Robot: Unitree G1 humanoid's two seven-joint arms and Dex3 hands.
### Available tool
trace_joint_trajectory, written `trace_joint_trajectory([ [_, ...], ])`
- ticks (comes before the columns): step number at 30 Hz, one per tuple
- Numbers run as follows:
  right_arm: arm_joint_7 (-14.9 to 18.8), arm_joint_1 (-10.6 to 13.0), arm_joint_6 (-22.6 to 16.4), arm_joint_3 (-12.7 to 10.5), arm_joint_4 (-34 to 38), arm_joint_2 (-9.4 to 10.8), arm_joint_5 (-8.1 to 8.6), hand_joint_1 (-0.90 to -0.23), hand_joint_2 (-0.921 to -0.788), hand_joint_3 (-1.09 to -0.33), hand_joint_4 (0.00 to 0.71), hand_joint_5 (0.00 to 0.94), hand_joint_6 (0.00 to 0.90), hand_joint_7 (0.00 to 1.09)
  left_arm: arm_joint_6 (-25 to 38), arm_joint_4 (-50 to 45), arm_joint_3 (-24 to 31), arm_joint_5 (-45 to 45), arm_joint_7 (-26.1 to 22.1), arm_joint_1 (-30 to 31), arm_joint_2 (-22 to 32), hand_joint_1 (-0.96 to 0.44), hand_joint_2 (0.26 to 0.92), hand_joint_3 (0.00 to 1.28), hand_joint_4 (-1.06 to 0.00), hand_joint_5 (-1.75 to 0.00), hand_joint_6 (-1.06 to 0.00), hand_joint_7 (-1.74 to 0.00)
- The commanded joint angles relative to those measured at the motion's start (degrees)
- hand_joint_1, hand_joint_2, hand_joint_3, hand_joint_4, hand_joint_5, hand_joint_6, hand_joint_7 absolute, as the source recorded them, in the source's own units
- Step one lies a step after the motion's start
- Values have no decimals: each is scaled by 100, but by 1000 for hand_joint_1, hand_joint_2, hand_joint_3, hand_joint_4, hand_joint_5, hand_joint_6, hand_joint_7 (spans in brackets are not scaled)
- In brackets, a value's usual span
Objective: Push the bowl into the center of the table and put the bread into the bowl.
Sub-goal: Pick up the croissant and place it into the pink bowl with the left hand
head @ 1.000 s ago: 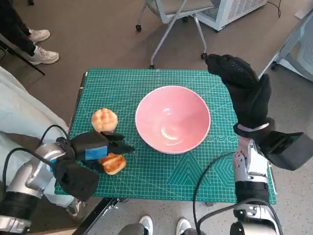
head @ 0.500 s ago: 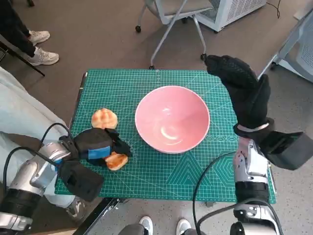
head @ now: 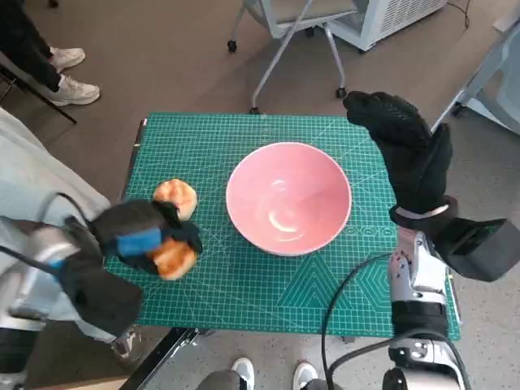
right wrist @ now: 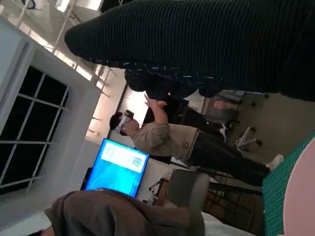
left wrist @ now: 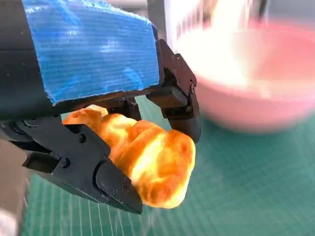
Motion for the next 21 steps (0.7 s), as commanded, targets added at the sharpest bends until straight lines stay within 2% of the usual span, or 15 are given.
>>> trace_joint_trajectory([
  [1, 49, 110, 17, -28, 94, -22, 43, -669, -921, -727, 165, 0, 9, 609, 393, -643, 489, -578, -188, -88, 164, 3, 912, 10, -758, -1101, -730, -1047],
  [5, 58, 95, 6, -49, 123, -28, 44, -669, -921, -725, 166, 1, 11, 607, 754, -1103, 829, -924, -158, -366, 122, 3, 901, 4, -792, -1035, -753, -1050],
  [10, 69, 70, -10, -65, 171, -29, 49, -671, -921, -725, 166, 0, 12, 604, 1099, -1445, 873, -911, -17, -738, -71, 3, 893, 1, -805, -1000, -781, -1041],
  [16, 72, 71, -44, -64, 183, -21, 45, -675, -921, -725, 166, 1, 12, 602, 1383, -1668, 565, -639, 93, -1292, -377, 2, 887, 0, -809, -985, -804, -1025],
  [21, 77, 76, -92, -77, 231, -30, 38, -676, -921, -724, 167, 1, 12, 599, 1304, -1539, 156, -440, 36, -1799, -670, 2, 887, 0, -806, -990, -810, -1016],
])
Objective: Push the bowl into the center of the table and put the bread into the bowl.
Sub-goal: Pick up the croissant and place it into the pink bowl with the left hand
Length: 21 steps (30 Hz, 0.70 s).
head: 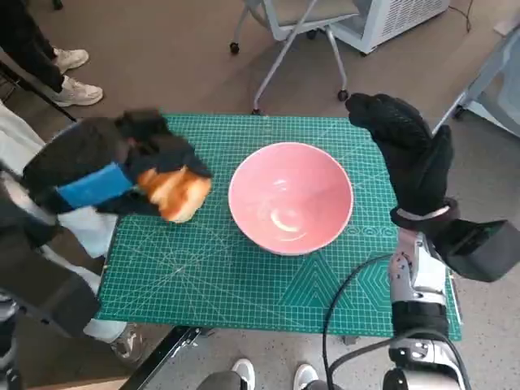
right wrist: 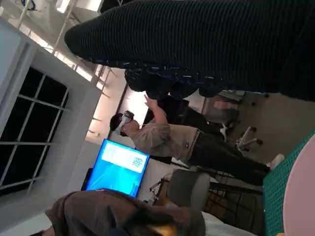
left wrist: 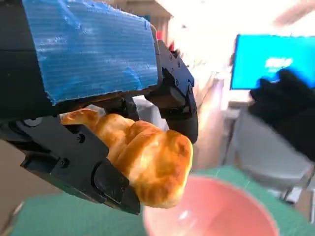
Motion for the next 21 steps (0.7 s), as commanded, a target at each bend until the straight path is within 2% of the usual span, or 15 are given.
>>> trace_joint_trajectory([
  [1, 53, 81, -10, -29, 118, -31, 36, -676, -921, -723, 167, 1, 12, 598, -78, 66, -401, 231, -33, -480, -258, 1, 887, 1, -804, -993, -812, -1012],
  [12, 48, 149, -30, -38, 48, -38, 42, -677, -921, -719, 170, 2, 13, 588, -586, 905, -1310, 652, -99, -1237, -1009, 0, 902, 6, -763, -1026, -774, -1063],
  [14, 48, 166, -31, -44, 31, -46, 48, -676, -921, -718, 170, 2, 13, 585, -667, 1082, -1449, 669, -118, -1308, -1152, 1, 905, 6, -764, -1059, -760, -1046],
  [18, 49, 190, -31, -58, 27, -59, 55, -677, -921, -716, 171, 2, 15, 582, -1066, 1609, -1712, 891, 17, -1495, -1414, 3, 897, 18, -753, -1219, -818, -826],
  [20, 41, 199, -34, -63, 26, -62, 52, -677, -921, -716, 171, 2, 17, 579, -1305, 1929, -1833, 1115, 169, -1616, -1519, 2, 884, 42, -754, -1142, -788, -956],
  [21, 37, 202, -35, -65, 26, -62, 49, -677, -921, -715, 171, 2, 18, 578, -1409, 2070, -1878, 1220, 240, -1668, -1561, 2, 878, 49, -767, -1173, -801, -890],
])
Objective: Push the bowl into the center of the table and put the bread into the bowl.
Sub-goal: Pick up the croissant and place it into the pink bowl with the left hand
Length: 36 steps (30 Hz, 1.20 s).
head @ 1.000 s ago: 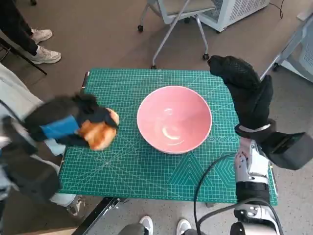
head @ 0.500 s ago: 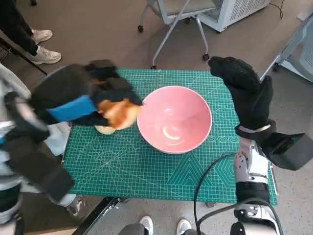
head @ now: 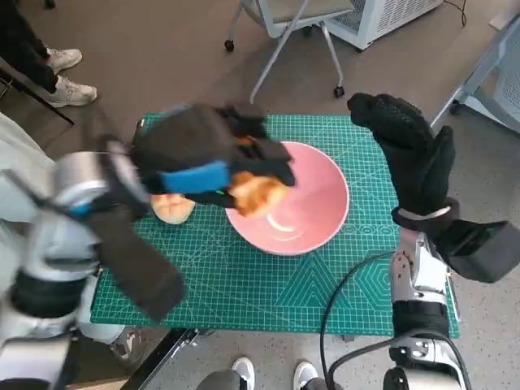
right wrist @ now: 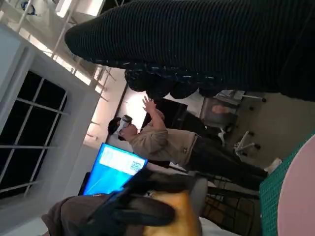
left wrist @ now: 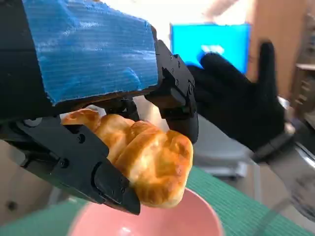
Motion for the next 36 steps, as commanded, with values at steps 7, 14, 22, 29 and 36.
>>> trace_joint_trajectory([
  [7, 1, 201, 16, -60, 1, -62, 51, -673, -921, -710, 174, 3, 27, 565, -737, 1465, -526, 1342, 929, -624, -452, -1, 882, 31, -840, -1034, -736, -1009],
  [14, -10, 226, 32, -94, -36, -60, 69, -665, -921, -706, 176, 2, 47, 531, -880, 2448, -667, 1503, 1271, -826, -740, 0, 896, 13, -834, -1030, -718, -1040],
  [22, -46, 252, 13, -108, -54, -38, 57, -659, -921, -703, 178, 2, 64, 503, -601, 3020, -644, 1256, 1112, -766, -1008, -28, 857, 69, -546, -445, -594, -600],
  [29, -84, 248, 2, -115, -37, -15, 49, -651, -921, -703, 179, 2, 75, 494, -177, 2858, -739, 1368, 769, -593, -933, -202, 803, 14, -182, -30, -359, -42],
  [36, -116, 236, 8, -109, -28, -5, 43, -649, -921, -704, 179, 1, 79, 487, -121, 2568, -706, 1334, 565, -535, -771, -332, 805, 7, -102, -2, -300, -3],
])
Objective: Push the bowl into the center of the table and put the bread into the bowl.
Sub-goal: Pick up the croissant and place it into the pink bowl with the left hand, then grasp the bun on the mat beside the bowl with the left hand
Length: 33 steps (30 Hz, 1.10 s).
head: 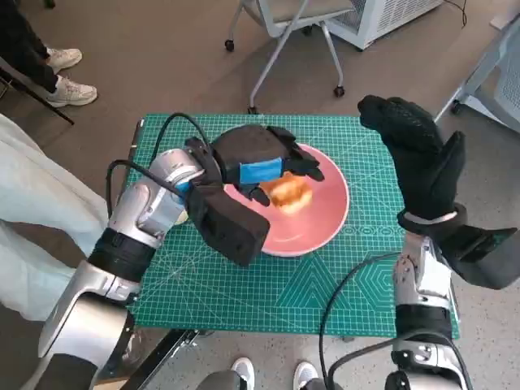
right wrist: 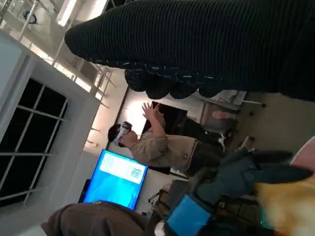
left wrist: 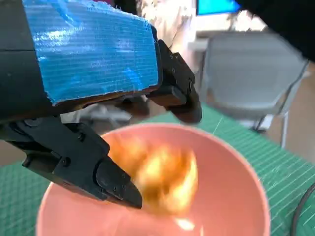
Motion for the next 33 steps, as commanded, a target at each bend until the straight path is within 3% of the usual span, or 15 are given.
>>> trace_joint_trajectory([
  [1, -61, 142, 27, -8, 44, 9, -9, -648, -921, -704, 179, 1, 80, 486, -8, -293, 43, -91, -125, 111, 168, -336, 805, 7, -99, -2, -299, -2],
  [9, -76, 117, 31, 12, 62, 36, -15, -653, -921, -706, 178, 1, 82, 481, -273, -805, 352, -465, -127, 428, 489, -406, 805, 3, -102, -4, -319, -10],
  [18, -49, 120, 49, 31, 47, 53, 12, -661, -921, -701, 177, 0, 83, 477, -161, -1879, 901, -824, -401, 896, 1204, -447, 794, 0, -132, -10, -350, -17],
  [26, -3, 107, 47, 29, 74, 30, 48, -663, -921, -701, 177, 0, 84, 476, -9, -2422, 1646, -1283, -508, 1321, 1843, -453, 771, 0, -174, -18, -366, -19],
  [33, 31, 95, 46, 30, 81, 15, 62, -661, -921, -702, 176, 0, 83, 475, 207, -2389, 2058, -1494, -526, 1671, 2223, -370, 770, 1, -163, -5, -343, -4],
])
